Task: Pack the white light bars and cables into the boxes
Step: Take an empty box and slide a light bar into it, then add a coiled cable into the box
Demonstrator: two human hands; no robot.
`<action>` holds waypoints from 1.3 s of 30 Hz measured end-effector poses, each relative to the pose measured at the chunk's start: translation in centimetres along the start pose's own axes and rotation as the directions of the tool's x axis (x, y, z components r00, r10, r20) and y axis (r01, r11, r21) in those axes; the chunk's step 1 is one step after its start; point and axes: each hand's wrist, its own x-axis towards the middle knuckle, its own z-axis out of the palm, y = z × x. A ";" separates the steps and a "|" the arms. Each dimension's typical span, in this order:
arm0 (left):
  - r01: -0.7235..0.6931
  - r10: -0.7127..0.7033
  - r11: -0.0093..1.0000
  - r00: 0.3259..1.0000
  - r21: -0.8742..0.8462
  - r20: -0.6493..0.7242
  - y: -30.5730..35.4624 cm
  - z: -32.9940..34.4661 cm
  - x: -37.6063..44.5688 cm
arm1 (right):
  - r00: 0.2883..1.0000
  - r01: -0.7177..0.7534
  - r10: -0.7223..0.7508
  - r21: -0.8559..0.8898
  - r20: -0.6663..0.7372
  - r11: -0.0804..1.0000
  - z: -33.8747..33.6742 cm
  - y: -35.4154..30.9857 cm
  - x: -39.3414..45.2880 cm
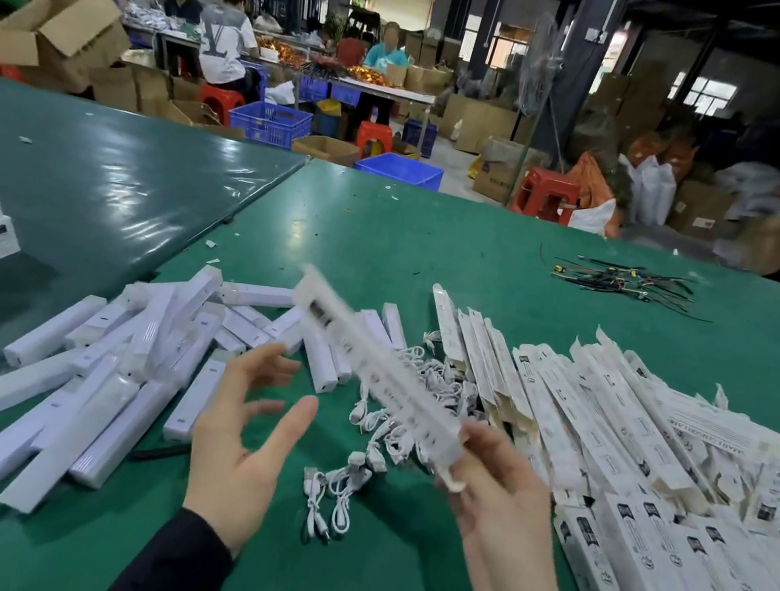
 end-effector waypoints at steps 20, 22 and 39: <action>0.409 -0.417 0.816 0.906 -0.408 0.075 0.3 0.3 0.3 | 0.972 -0.090 0.129 -0.199 0.196 0.976 -1.2 -1.3 -1.0; 0.430 -0.442 0.793 0.894 -0.431 0.079 0.2 0.1 0.3 | 0.956 -0.138 0.188 -0.221 0.225 0.965 -1.1 -1.1 -1.2; 0.597 -0.483 0.651 0.803 -0.469 0.351 1.2 0.1 0.3 | 0.771 -0.414 0.480 -0.245 0.418 0.877 -0.4 -0.6 -1.7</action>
